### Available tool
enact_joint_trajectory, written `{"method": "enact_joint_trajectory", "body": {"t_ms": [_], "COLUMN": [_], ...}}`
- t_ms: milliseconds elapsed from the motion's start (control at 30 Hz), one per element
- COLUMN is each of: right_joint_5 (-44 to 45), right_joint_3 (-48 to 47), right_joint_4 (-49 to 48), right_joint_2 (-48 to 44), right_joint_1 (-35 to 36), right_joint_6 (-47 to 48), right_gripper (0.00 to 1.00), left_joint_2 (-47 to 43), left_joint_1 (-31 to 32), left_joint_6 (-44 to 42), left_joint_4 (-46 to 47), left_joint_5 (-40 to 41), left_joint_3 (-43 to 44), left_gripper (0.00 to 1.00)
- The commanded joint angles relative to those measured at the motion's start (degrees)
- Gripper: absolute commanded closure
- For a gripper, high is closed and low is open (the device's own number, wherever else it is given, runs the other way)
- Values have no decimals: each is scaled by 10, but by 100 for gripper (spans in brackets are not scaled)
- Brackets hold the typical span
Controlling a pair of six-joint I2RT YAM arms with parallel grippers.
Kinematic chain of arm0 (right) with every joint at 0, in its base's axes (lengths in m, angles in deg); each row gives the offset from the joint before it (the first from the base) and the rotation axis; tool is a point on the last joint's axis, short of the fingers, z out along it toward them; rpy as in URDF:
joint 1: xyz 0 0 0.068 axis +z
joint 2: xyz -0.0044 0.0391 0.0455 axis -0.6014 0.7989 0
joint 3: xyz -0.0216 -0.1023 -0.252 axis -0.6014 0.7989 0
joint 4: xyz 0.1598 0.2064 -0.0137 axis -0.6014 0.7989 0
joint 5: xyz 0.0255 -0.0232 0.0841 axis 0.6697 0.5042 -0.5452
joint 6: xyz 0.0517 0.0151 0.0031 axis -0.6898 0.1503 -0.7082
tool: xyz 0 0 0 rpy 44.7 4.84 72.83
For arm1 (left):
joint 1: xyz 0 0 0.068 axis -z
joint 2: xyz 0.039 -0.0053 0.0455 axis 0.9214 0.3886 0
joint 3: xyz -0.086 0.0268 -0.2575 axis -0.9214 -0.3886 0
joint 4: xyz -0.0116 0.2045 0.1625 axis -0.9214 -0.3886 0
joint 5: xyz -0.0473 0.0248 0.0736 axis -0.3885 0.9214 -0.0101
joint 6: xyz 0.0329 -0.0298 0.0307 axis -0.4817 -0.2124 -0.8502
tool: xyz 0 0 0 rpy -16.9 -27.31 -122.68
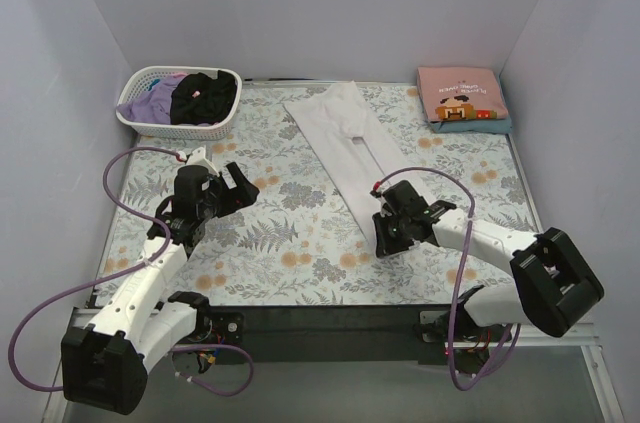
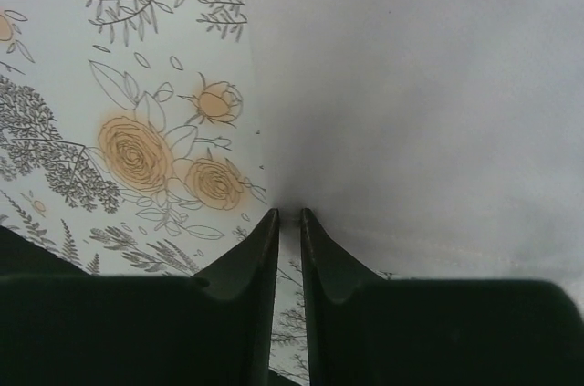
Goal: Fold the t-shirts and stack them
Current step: Fold the tshirt
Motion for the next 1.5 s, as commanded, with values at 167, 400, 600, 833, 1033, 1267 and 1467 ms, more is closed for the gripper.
{"method": "enact_joint_trajectory", "body": {"t_ms": [167, 400, 600, 833, 1033, 1267, 1467], "right_joint_5": [-2, -15, 54, 149, 155, 135, 122], "right_joint_3": [-74, -311, -390, -231, -90, -23, -2], "right_joint_4": [7, 31, 98, 124, 126, 123, 87], "right_joint_2": [138, 315, 277, 87, -81, -127, -90], "right_joint_1": [149, 255, 251, 210, 124, 70, 65], "right_joint_6": [-87, -75, -63, -107, -129, -112, -104], "right_gripper": [79, 76, 64, 49, 38, 39, 43], "left_joint_2": [-7, -7, 16, 32, 86, 167, 221], "left_joint_1": [2, 1, 2, 113, 257, 349, 382], "left_joint_6": [-2, 4, 13, 80, 182, 251, 272], "left_joint_4": [-10, -12, -15, -109, -203, -237, -236], "left_joint_5": [-7, -5, -23, 23, 101, 147, 162], "left_joint_3": [1, 0, 1, 38, 65, 108, 135], "left_gripper": [15, 15, 15, 15, 16, 20, 24]}}
